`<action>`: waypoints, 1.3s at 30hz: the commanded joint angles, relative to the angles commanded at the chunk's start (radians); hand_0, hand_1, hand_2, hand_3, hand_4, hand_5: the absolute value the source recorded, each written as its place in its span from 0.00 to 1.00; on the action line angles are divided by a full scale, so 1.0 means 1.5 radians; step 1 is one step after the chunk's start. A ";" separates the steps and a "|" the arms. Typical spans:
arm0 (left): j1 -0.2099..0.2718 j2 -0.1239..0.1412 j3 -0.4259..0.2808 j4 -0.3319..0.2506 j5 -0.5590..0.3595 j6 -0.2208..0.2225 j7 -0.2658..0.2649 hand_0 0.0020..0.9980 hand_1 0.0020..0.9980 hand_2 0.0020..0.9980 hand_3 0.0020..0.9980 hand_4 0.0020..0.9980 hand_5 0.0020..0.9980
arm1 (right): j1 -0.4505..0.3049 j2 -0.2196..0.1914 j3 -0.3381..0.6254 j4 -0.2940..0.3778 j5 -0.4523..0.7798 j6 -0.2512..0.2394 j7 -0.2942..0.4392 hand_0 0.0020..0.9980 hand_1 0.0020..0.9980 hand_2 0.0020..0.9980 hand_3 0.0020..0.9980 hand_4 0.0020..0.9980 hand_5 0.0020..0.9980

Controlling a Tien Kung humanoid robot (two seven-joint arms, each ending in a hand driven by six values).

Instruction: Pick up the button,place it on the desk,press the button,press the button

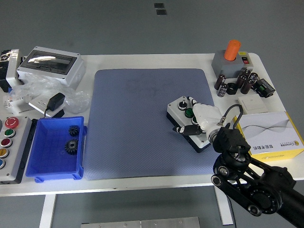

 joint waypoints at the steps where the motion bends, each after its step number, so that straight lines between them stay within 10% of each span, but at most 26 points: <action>1: 0.000 0.000 0.000 0.000 0.000 0.000 0.000 0.63 0.63 0.56 0.66 0.65 0.18 | 0.000 0.000 -0.002 -0.002 -0.001 -0.001 0.000 0.32 0.61 0.74 1.00 0.94 0.42; 3: 0.000 0.000 0.001 0.000 0.000 0.000 -0.001 0.63 0.63 0.56 0.66 0.65 0.18 | 0.001 0.001 -0.006 -0.005 -0.004 -0.003 0.000 0.20 0.47 0.63 0.91 0.80 0.23; 14: -0.001 0.000 0.004 0.000 0.001 -0.003 -0.010 0.63 0.63 0.56 0.66 0.65 0.18 | 0.004 -0.001 -0.017 -0.012 -0.023 -0.015 0.000 0.17 0.42 0.54 0.82 0.78 0.21; 15: -0.001 0.000 0.005 0.000 0.001 -0.003 -0.011 0.63 0.63 0.56 0.65 0.65 0.18 | 0.005 -0.002 -0.018 -0.013 -0.024 -0.018 0.000 0.14 0.38 0.47 0.71 0.61 0.10; 20: -0.001 0.000 0.008 0.000 -0.002 -0.003 -0.015 0.63 0.63 0.56 0.65 0.65 0.18 | 0.011 -0.009 -0.022 -0.012 -0.026 -0.036 0.003 0.14 0.38 0.47 0.71 0.61 0.10; 21: -0.001 0.000 0.008 0.000 -0.002 -0.003 -0.015 0.63 0.63 0.56 0.65 0.65 0.17 | 0.013 -0.012 -0.024 -0.011 -0.024 -0.041 0.008 0.11 0.35 0.39 0.64 0.45 0.00; 39: -0.001 0.000 0.007 0.000 -0.003 0.001 -0.010 0.63 0.63 0.56 0.65 0.65 0.16 | 0.137 -0.095 -0.183 -0.034 0.023 -0.162 0.285 0.12 0.34 0.37 0.56 0.42 0.00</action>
